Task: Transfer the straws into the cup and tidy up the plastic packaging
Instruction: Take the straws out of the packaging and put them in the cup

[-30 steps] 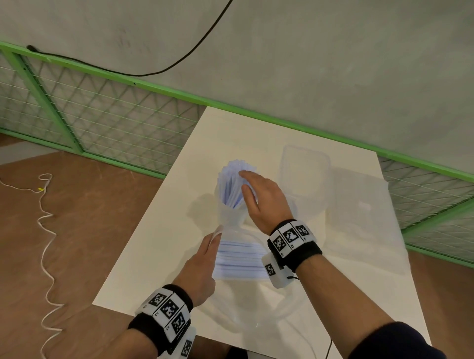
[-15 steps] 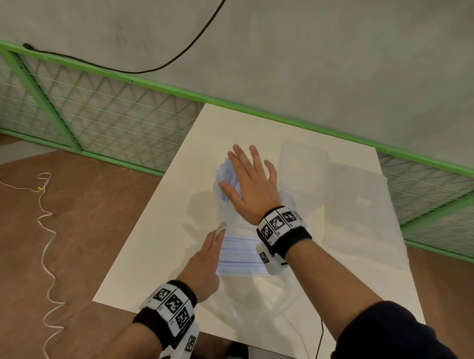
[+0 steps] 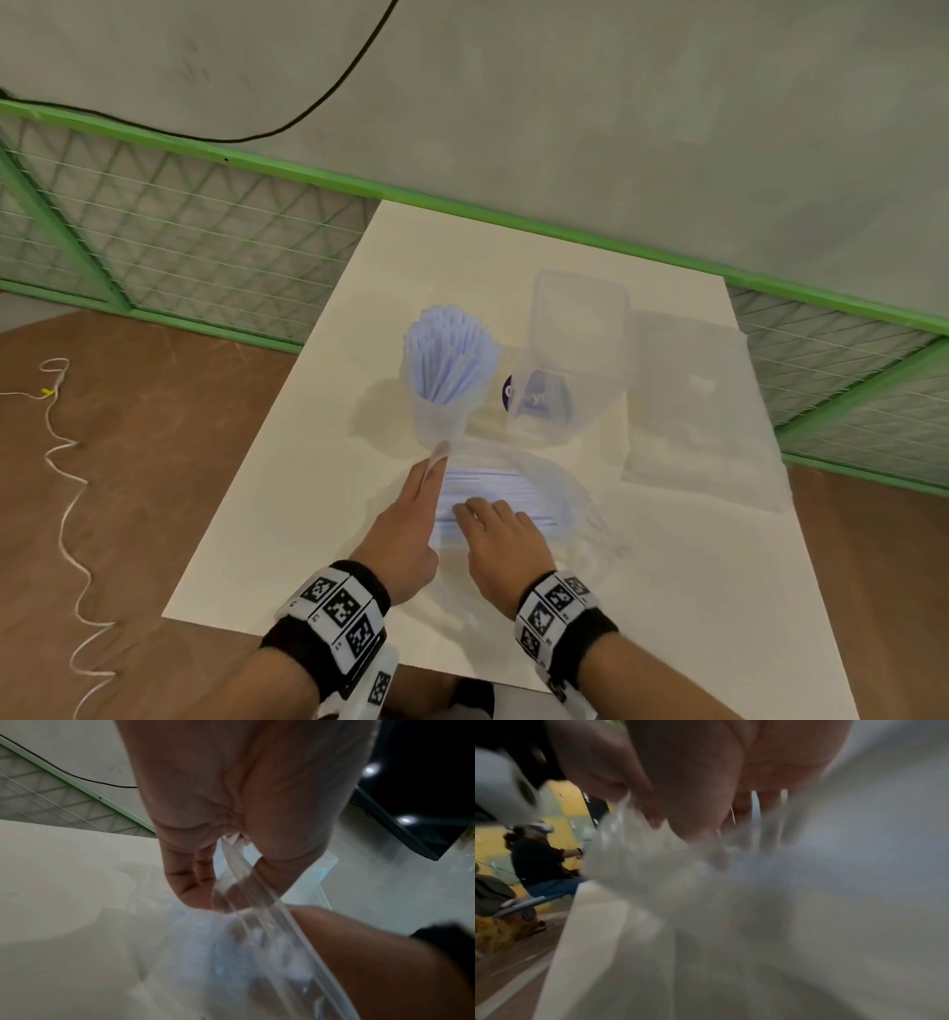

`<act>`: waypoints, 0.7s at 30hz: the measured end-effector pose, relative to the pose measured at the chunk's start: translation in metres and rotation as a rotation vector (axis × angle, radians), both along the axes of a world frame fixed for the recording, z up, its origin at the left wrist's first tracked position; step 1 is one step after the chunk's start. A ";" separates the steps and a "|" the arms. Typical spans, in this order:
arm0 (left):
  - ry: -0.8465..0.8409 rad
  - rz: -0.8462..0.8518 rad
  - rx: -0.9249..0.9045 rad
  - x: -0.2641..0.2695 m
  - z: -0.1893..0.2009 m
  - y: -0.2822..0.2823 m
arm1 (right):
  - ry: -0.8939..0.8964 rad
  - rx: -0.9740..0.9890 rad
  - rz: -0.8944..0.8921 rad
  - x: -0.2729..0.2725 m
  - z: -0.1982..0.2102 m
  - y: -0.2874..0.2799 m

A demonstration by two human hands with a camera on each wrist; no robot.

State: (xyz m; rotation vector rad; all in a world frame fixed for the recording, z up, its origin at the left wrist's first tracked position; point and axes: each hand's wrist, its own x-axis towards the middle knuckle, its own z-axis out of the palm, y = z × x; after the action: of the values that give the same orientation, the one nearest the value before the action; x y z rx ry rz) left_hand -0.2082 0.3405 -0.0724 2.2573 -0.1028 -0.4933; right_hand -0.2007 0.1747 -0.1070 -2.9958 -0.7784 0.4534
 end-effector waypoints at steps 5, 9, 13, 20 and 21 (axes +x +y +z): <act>-0.016 -0.016 0.010 0.000 -0.004 -0.001 | -0.117 0.018 -0.011 0.001 -0.015 0.004; -0.031 -0.010 0.019 -0.001 -0.004 -0.001 | -0.155 -0.015 -0.043 0.005 -0.016 0.007; -0.020 0.005 0.032 -0.001 -0.002 -0.001 | -0.058 -0.057 -0.067 0.008 -0.012 0.011; -0.024 0.006 0.017 -0.001 0.000 0.002 | -0.011 -0.116 -0.008 0.017 -0.008 0.013; -0.031 0.002 0.010 -0.001 0.000 0.002 | -0.009 -0.119 -0.009 0.018 -0.007 0.014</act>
State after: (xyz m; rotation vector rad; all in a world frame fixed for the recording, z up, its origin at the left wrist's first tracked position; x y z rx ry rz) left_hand -0.2087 0.3426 -0.0727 2.2748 -0.1136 -0.4587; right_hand -0.1828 0.1892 -0.1136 -3.1109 -0.7648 0.5033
